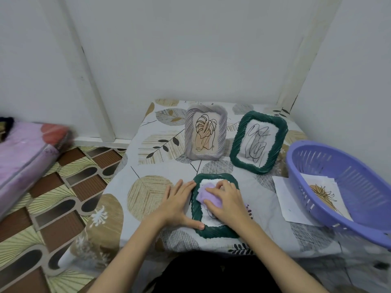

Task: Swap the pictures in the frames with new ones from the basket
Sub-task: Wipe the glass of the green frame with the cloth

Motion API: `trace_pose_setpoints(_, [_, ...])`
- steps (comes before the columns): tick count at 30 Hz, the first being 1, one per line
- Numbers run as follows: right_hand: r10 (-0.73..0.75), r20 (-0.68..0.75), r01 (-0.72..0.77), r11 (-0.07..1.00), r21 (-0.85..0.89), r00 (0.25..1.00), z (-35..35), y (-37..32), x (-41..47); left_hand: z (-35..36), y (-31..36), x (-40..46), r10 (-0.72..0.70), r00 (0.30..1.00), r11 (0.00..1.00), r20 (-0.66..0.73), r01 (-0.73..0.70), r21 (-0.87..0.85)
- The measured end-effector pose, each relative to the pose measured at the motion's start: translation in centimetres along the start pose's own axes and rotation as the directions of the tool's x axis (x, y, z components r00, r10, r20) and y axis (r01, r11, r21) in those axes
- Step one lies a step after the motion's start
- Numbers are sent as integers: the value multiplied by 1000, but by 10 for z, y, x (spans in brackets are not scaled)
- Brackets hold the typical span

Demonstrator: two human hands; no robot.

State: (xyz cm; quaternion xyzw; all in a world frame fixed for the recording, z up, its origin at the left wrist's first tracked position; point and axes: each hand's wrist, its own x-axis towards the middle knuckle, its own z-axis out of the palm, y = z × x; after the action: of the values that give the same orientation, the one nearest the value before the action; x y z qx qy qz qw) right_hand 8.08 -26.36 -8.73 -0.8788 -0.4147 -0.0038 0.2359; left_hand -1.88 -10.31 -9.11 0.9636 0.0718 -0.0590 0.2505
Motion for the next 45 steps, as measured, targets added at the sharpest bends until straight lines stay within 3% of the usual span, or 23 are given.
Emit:
trace_pose_setpoints(2, [-66, -27, 67, 997, 36, 997, -5, 13, -7, -1, 1, -1, 1, 1000, 1000, 12, -1, -4])
trace_pose_setpoints(7, [97, -50, -101, 992, -74, 994, -5, 18, 18, -2, 3, -2, -16, 1000, 1000, 19, 17, -6])
trace_pose_setpoints(12, [-121, 68, 124, 991, -46, 990, -2, 7, 0, -2, 3, -2, -13, 1000, 1000, 21, 13, 6])
trace_pose_setpoints(18, [20, 46, -14, 990, -140, 999, -1, 6, 23, -1, 2, -3, -2, 1000, 999, 19, 2, 34])
trace_pose_setpoints(24, [-158, 59, 162, 985, -61, 986, -10, 16, -12, 5, -3, -3, 27, 995, 997, -100, -20, 69])
trace_pose_setpoints(29, [69, 28, -63, 980, -191, 997, -12, 15, 15, 10, 0, -11, 13, 985, 1000, -171, -14, -3])
trace_pose_setpoints(35, [-112, 35, 116, 981, -156, 993, -7, 7, -5, 9, 5, -14, -1, 987, 1000, -162, 1, -4])
trace_pose_setpoints(40, [53, 75, -41, 988, -147, 996, -8, 3, 20, 8, 2, -15, 16, 995, 999, -98, -11, 48])
trace_pose_setpoints(42, [11, 73, -3, 994, -113, 997, -1, -7, 17, 9, 3, -16, 27, 996, 995, -81, -19, 98])
trace_pose_setpoints(45, [-166, 85, 166, 986, 9, 982, -6, 7, -14, 10, 1, -16, 11, 996, 996, -89, -3, 88])
